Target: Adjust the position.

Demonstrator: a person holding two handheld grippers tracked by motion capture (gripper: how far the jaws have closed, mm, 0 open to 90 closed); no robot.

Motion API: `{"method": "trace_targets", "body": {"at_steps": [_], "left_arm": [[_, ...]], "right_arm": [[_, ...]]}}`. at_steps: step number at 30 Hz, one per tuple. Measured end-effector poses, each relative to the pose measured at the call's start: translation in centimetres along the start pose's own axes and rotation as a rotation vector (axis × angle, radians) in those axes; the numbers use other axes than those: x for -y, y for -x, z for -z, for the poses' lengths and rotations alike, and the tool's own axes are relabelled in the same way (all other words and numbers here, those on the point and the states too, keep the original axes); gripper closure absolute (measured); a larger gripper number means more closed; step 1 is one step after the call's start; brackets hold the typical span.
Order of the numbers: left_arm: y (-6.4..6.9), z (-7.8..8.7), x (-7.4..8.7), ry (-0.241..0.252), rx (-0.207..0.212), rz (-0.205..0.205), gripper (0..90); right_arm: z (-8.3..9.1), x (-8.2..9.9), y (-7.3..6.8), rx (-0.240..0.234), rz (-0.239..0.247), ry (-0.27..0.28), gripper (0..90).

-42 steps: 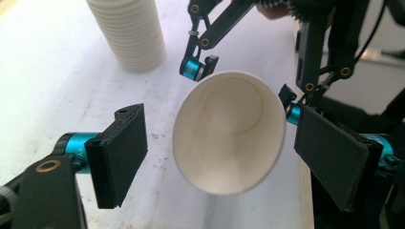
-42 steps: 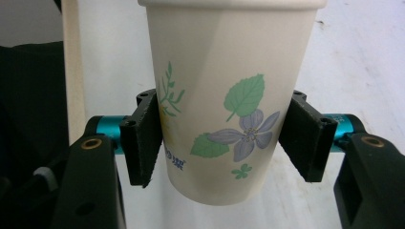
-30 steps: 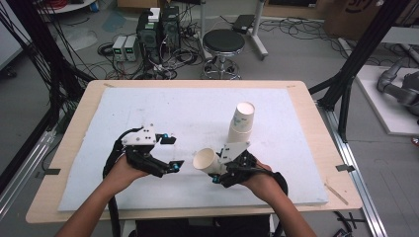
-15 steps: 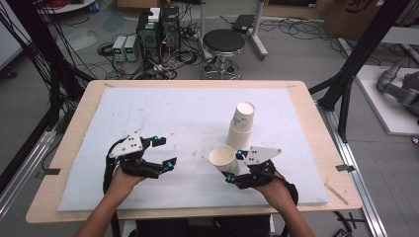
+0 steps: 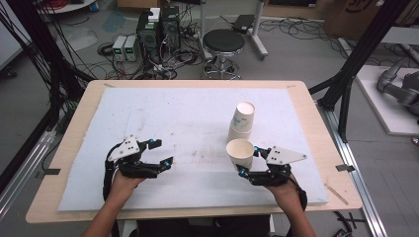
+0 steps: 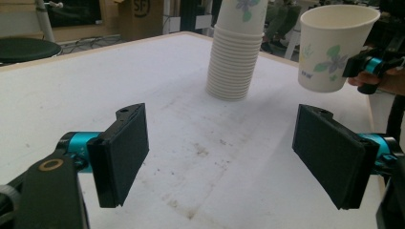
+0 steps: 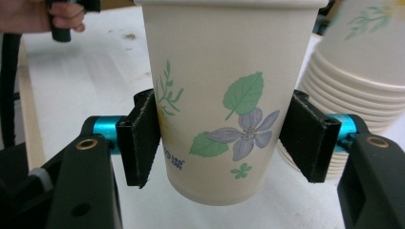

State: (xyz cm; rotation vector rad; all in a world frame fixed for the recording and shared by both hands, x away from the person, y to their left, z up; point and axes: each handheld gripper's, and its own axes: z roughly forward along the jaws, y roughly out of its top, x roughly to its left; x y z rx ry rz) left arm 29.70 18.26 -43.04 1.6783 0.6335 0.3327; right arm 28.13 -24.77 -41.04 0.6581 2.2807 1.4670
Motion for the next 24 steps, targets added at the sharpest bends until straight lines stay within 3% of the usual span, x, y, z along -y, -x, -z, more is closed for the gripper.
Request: {"method": "trace_targets", "body": {"at_steps": [5, 12, 24], "left_arm": [[-0.4, 0.4, 0.4, 0.011, -0.01, 0.016, 19.8], [-0.7, 1.0, 0.6, 0.015, -0.024, 0.023, 19.9], [-0.9, 1.4, 0.6, 0.02, -0.04, 0.027, 20.3]], "right_arm": [[0.5, 0.1, 0.5, 0.031, -0.025, 0.043, 34.6], [0.7, 0.2, 0.9, 0.044, -0.039, 0.058, 34.6], [0.6, 0.0, 0.7, 0.018, -0.032, 0.074, 34.6]]}}
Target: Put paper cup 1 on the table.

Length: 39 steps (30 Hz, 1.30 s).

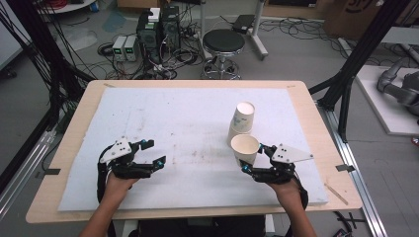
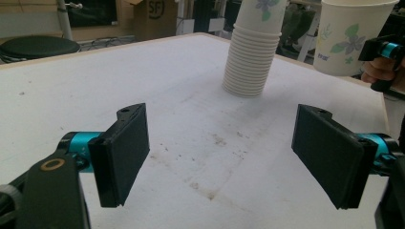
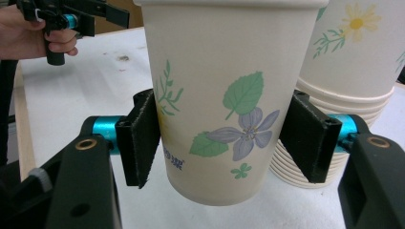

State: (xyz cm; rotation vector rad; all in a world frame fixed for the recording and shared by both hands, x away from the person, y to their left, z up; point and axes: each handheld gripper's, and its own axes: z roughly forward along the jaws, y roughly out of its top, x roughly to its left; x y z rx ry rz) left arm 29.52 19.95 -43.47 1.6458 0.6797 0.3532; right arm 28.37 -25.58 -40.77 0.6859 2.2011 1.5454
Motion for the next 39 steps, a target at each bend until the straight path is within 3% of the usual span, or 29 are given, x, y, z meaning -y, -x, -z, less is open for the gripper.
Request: {"method": "trace_targets", "body": {"at_steps": [6, 14, 27, 39], "left_arm": [[-0.1, -0.2, 0.0, -0.004, 0.006, -0.004, 20.3], [-0.1, -0.2, 0.0, -0.011, 0.006, -0.006, 20.3], [0.2, -0.1, 0.1, -0.026, -0.002, -0.011, 20.3], [0.3, -0.3, 0.3, -0.041, 0.003, -0.006, 20.3]], "right_arm": [[0.7, 0.2, 0.6, 0.01, -0.004, 0.007, 34.6], [2.3, 1.0, 2.0, 0.066, -0.031, 0.018, 34.6], [3.7, 2.7, 5.0, 0.252, -0.091, 0.017, 34.6], [3.1, 3.3, 7.3, 0.406, -0.154, -0.039, 34.5]]}}
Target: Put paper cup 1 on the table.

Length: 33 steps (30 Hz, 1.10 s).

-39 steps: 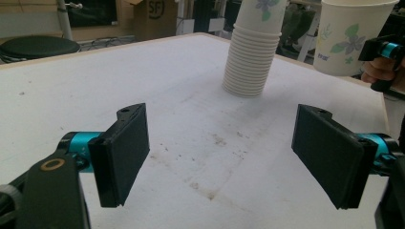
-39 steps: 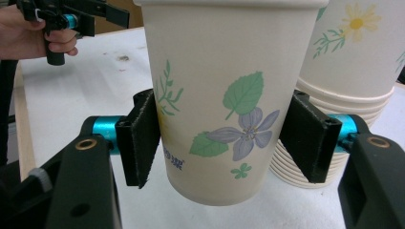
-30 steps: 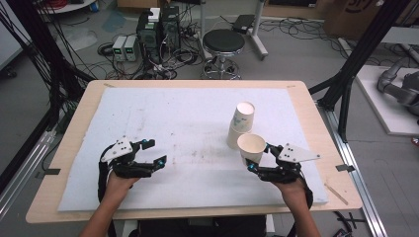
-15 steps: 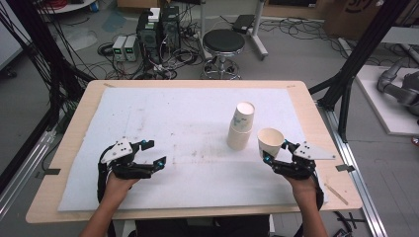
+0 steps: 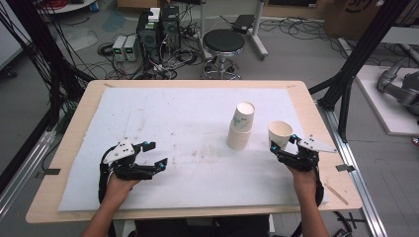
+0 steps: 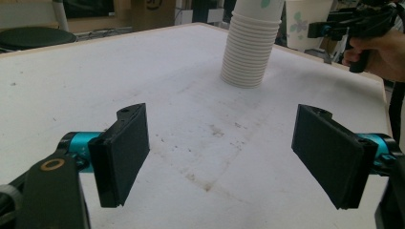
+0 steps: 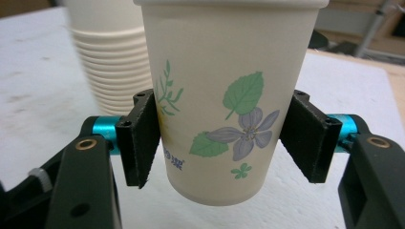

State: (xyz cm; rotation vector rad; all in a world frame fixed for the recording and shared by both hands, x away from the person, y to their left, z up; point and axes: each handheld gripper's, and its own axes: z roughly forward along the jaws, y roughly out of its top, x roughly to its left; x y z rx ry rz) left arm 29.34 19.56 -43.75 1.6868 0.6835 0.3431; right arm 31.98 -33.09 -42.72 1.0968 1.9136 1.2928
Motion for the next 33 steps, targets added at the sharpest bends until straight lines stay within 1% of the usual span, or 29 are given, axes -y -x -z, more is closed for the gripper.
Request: {"method": "trace_targets", "body": {"at_steps": [1, 2, 4, 7, 13, 14, 15, 17, 19, 22, 24, 26, 27, 29, 30, 32, 33], "left_arm": [[0.0, 0.0, 0.0, 0.0, -0.001, 0.0, 20.3], [0.0, 0.0, 0.0, -0.001, -0.002, -0.001, 20.3], [-0.1, -0.1, 0.1, -0.002, -0.003, 0.0, 20.3], [-0.1, -0.1, 0.1, -0.009, -0.002, 0.001, 20.3], [0.0, -0.3, 0.2, -0.014, -0.001, 0.001, 20.3], [0.0, -0.3, 0.2, -0.017, -0.002, -0.001, 20.3], [0.0, -0.3, 0.2, -0.018, -0.001, 0.0, 20.3], [0.0, -0.3, 0.2, -0.022, -0.001, 0.001, 20.3], [0.0, -0.4, 0.3, -0.027, 0.0, -0.001, 20.3], [0.0, -0.4, 0.3, -0.028, 0.002, -0.001, 20.3], [0.0, -0.4, 0.3, -0.031, 0.001, -0.002, 20.3], [0.0, -0.4, 0.3, -0.029, 0.0, -0.001, 20.3], [0.0, -0.4, 0.3, -0.03, -0.001, -0.002, 20.3], [0.0, -0.5, 0.3, -0.03, 0.0, -0.001, 20.3], [0.0, -0.5, 0.2, -0.029, 0.001, 0.0, 20.3], [0.0, -0.5, 0.2, -0.026, 0.0, 0.002, 20.3], [0.0, -0.5, 0.2, -0.027, 0.0, 0.0, 20.3]], "right_arm": [[-0.3, 0.0, 0.1, 0.017, -0.005, -0.01, 34.4], [-0.6, 0.0, 0.2, 0.022, -0.014, -0.021, 34.3], [-1.1, 0.1, 0.2, 0.044, -0.019, -0.051, 34.2], [-1.9, 0.3, 0.1, 0.052, -0.013, -0.092, 34.1], [-2.7, 0.5, 0.2, 0.055, -0.031, -0.157, 34.1], [-2.8, 0.6, 0.2, 0.063, -0.02, -0.17, 34.1], [-2.9, 0.7, 0.2, 0.071, -0.016, -0.194, 34.1], [-3.0, 0.8, 0.2, 0.081, -0.019, -0.218, 33.9], [-2.9, 0.8, 0.3, 0.079, -0.013, -0.225, 33.6], [-2.7, 0.9, 0.2, 0.091, 0.02, -0.244, 32.9], [-2.4, 1.0, 0.1, 0.093, 0.011, -0.263, 32.6], [-2.2, 1.1, 0.2, 0.091, 0.029, -0.273, 31.6], [-2.1, 1.3, 0.3, 0.091, 0.018, -0.281, 30.6], [-2.0, 1.3, 0.4, 0.087, -0.011, -0.276, 23.2], [-1.9, 1.3, 0.5, 0.096, -0.028, -0.273, 20.2], [-1.4, 1.2, 0.5, 0.09, -0.059, -0.263, 20.2], [-1.2, 1.2, 0.4, 0.083, -0.057, -0.255, 20.2]]}}
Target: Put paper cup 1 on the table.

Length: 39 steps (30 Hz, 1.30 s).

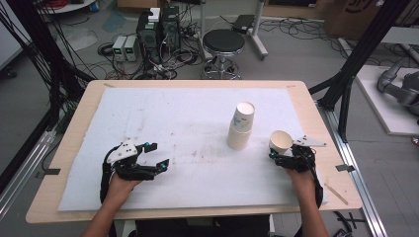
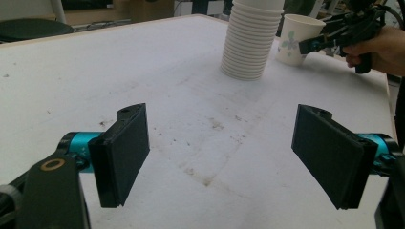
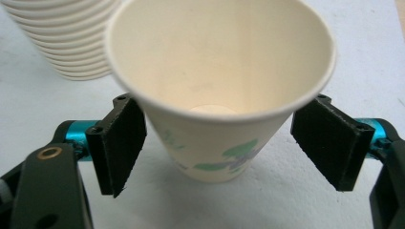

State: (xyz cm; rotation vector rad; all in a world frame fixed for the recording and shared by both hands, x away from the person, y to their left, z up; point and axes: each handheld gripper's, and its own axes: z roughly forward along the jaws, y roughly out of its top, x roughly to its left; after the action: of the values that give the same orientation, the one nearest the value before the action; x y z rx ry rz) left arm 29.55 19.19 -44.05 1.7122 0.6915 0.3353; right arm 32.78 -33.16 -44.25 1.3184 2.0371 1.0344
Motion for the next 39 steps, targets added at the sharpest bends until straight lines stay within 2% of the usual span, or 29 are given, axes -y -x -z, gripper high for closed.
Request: {"method": "trace_targets", "body": {"at_steps": [3, 6, 11, 18, 21, 24, 29, 33, 39], "left_arm": [[-0.1, 0.1, 0.0, 0.002, -0.004, 0.002, 20.3], [-0.1, 0.2, -0.1, 0.003, -0.009, 0.003, 20.3], [-0.3, 0.5, -0.4, 0.022, -0.053, 0.032, 18.3], [-0.5, 0.9, -0.4, 0.036, -0.051, 0.041, 17.1], [-0.5, 1.0, -0.4, 0.048, -0.05, 0.043, 17.1], [-0.5, 1.1, -0.5, 0.071, -0.038, 0.049, 17.1], [-0.6, 1.3, -0.6, 0.1, -0.025, 0.04, 17.1], [-0.7, 1.5, -0.5, 0.104, -0.023, 0.038, 17.1], [-0.5, 1.6, -0.6, 0.102, -0.029, 0.034, 17.1]], "right_arm": [[0.9, 0.0, -0.3, -0.006, 0.015, 0.012, 20.1], [1.9, -0.1, -0.6, -0.009, 0.03, 0.048, 20.1], [3.9, 0.0, -1.4, -0.01, 0.024, 0.104, 20.1], [5.5, -0.1, -2.2, -0.036, 0.036, 0.147, 20.1], [6.1, -0.4, -2.5, -0.049, 0.04, 0.188, 20.1], [6.5, -0.8, -3.0, -0.1, 0.052, 0.222, 19.4], [6.3, -1.3, -3.9, -0.141, 0.109, 0.243, 19.1], [6.3, -1.5, -4.3, -0.194, 0.092, 0.247, 19.2], [6.2, -1.6, -4.5, -0.208, 0.105, 0.246, 19.4]]}}
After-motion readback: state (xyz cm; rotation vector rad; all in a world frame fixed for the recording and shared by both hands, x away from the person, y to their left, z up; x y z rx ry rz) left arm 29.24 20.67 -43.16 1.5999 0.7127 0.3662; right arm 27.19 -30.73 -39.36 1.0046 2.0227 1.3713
